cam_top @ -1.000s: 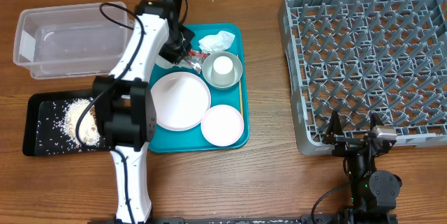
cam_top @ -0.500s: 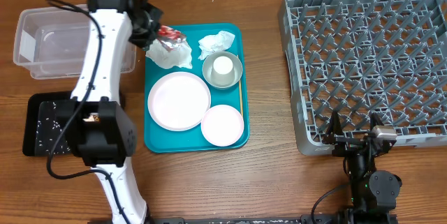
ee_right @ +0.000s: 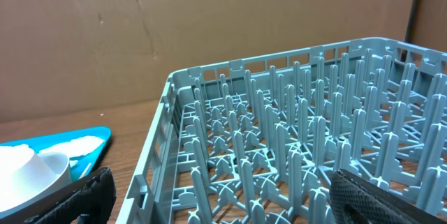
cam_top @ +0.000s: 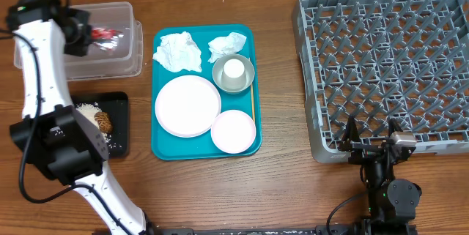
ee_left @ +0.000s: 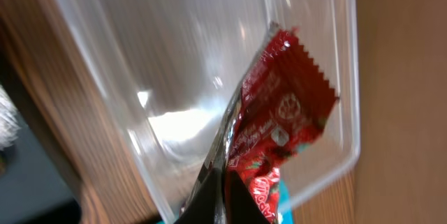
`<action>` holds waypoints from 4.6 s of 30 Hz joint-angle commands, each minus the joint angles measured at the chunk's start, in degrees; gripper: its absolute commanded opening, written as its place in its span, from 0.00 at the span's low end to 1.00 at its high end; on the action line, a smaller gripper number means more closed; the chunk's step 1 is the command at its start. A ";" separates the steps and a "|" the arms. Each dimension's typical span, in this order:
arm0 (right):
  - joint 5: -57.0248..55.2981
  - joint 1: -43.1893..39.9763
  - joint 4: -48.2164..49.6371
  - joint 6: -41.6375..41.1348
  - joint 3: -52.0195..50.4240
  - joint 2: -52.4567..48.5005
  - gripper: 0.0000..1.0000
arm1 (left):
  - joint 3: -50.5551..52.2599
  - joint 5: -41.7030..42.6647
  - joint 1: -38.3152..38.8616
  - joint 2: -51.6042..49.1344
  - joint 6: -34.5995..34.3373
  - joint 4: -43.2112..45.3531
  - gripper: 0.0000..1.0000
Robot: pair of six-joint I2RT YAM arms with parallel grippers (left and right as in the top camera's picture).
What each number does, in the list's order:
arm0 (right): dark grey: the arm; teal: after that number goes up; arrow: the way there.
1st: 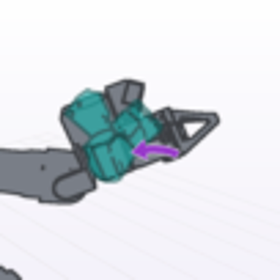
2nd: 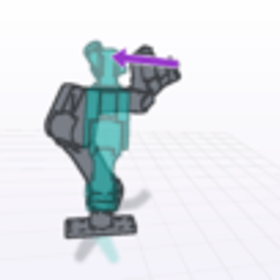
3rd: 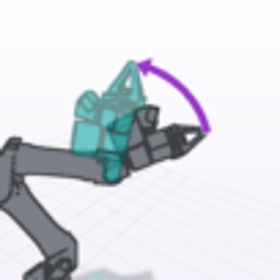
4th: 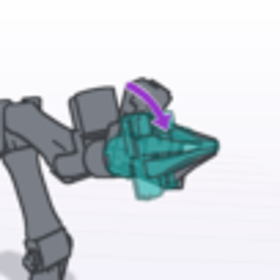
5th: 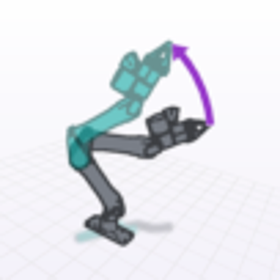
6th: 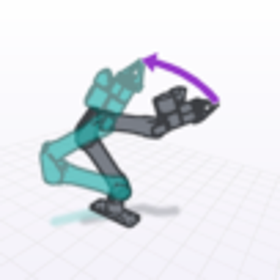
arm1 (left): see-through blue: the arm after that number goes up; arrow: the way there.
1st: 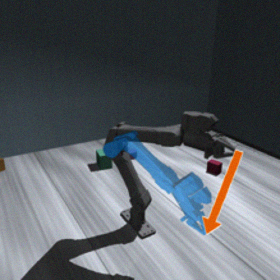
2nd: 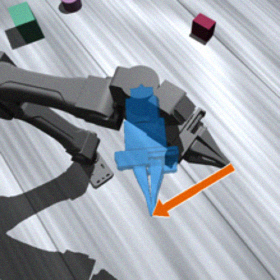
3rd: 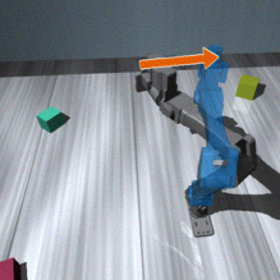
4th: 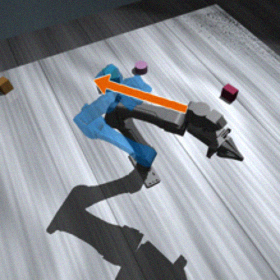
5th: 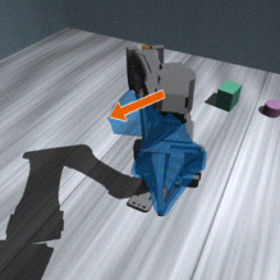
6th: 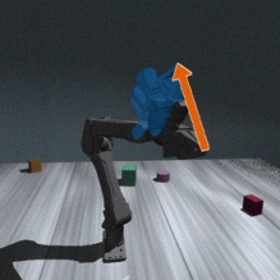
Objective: Sort waste into correct bins and load items into the dishwasher
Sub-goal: 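Carry the red wrapper left and drop it into the clear bin, then move the left gripper back and grasp a white tissue on the tray, then carry the tissue left and release it into the clear bin, then grasp the second white tissue on the teal tray with the left gripper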
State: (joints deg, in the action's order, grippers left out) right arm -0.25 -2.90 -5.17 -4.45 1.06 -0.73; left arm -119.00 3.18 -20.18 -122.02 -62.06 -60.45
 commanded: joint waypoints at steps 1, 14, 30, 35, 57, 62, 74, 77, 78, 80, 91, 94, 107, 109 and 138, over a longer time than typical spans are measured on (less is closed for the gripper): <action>-0.09 0.15 0.33 0.17 -0.59 0.57 1.00 | -1.01 -0.94 -1.60 1.14 0.83 0.07 0.51; -0.09 0.15 0.33 0.17 -0.59 0.57 1.00 | -1.01 16.83 1.55 0.83 15.61 -0.76 1.00; -0.09 0.15 0.33 0.17 -0.59 0.57 1.00 | -1.01 5.57 21.29 0.66 24.83 -2.05 0.93; -0.09 0.15 0.33 0.17 -0.59 0.57 1.00 | -1.01 -5.86 26.84 -1.51 28.37 -0.33 0.92; -0.09 0.15 0.33 0.17 -0.59 0.57 1.00 | -1.01 -9.49 29.20 -17.55 31.23 2.54 0.80; -0.09 0.15 0.33 0.17 -0.59 0.57 1.00 | -1.01 -8.92 29.20 -19.78 31.23 1.92 0.68; -0.09 0.15 0.33 0.17 -0.59 0.57 1.00 | -7.32 -8.92 29.20 -17.20 31.74 -2.21 0.04; -0.09 0.15 0.33 0.17 -0.59 0.57 1.00 | -13.92 -9.25 29.18 -15.10 31.89 -5.07 0.04; -0.09 0.15 0.33 0.17 -0.59 0.57 1.00 | -16.17 -9.77 29.09 -14.34 31.87 -5.81 0.04; -0.09 0.15 0.33 0.20 -0.59 0.57 1.00 | -20.15 -12.28 28.81 -12.66 31.85 -6.91 0.04; -0.09 0.15 0.33 0.17 -0.59 0.57 1.00 | -25.77 -31.91 21.70 -7.65 31.61 -8.07 0.04; -0.09 0.15 0.33 0.17 -0.59 0.57 1.00 | -24.37 -31.45 18.25 -7.85 30.77 -7.87 0.08; -0.09 0.15 0.33 0.20 -0.59 0.57 1.00 | -18.64 -20.81 8.41 -8.00 29.49 -4.28 0.71; -0.09 0.15 0.33 0.17 -0.59 0.57 1.00 | -18.64 -15.15 8.41 -8.00 29.62 -4.35 0.77; -0.09 0.15 0.33 0.17 -0.59 0.57 1.00 | -18.60 -2.03 34.99 -18.45 38.69 -1.64 0.78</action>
State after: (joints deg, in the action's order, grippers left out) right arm -0.25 -2.90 -5.17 -4.47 1.06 -0.73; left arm -137.93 2.35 13.69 -137.14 -22.94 -61.76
